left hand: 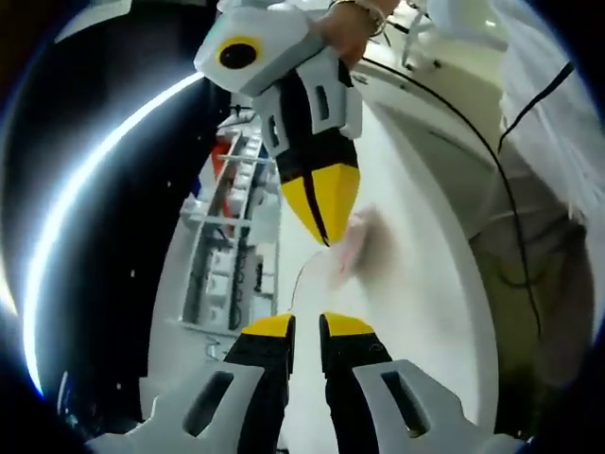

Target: Open the resealable bag by pulling the two sides of the seal apart until the entire bag opening is separated and visibly accessible.

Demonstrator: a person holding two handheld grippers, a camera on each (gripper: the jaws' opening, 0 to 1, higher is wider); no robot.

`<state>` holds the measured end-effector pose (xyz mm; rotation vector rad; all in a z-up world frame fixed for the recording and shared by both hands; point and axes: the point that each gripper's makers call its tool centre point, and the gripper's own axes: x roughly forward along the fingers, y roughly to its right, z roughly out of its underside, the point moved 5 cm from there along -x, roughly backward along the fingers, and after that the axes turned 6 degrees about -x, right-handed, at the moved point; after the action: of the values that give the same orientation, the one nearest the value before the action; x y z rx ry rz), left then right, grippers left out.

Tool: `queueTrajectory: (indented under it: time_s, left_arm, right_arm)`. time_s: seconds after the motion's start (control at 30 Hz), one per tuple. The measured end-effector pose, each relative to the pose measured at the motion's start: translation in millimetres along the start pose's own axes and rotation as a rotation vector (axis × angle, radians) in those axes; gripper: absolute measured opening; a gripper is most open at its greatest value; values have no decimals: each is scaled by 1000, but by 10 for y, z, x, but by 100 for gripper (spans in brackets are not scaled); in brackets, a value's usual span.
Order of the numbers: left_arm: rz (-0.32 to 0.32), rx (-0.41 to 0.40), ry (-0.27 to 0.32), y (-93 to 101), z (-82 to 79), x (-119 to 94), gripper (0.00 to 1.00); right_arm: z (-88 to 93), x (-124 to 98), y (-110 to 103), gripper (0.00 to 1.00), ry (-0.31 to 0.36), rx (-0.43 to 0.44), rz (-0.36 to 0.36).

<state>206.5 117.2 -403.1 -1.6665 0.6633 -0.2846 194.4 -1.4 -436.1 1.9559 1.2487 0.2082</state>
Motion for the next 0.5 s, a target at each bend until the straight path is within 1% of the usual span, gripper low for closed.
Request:
queueTrajectory:
  time_s: [0.1,0.23,0.3,0.4,0.43,0.5]
  left_arm:
    - [5,34,-8,-9,-11,-6,10]
    - [31,107,-35,31,-7,-7,10]
    - [38,112,-30,38,-18,-11,8]
    - [30,100,-3,13,-49,-15,7]
    - [26,89,6,-91,-17,-8,7]
    - [20,82,5,-143,8,-17,7]
  right_arm:
    - [4,-3,4,0,0,1,0]
    - [4,-11,8,0,-2,-1,-1]
    - [2,-14,10,0,1,0,-1]
    - [-1,-10,4,0,1,-2,-6]
    - [-3,-9,3,0,1,-3,-7]
    - [-9,-13,8,0,2,-5,-6]
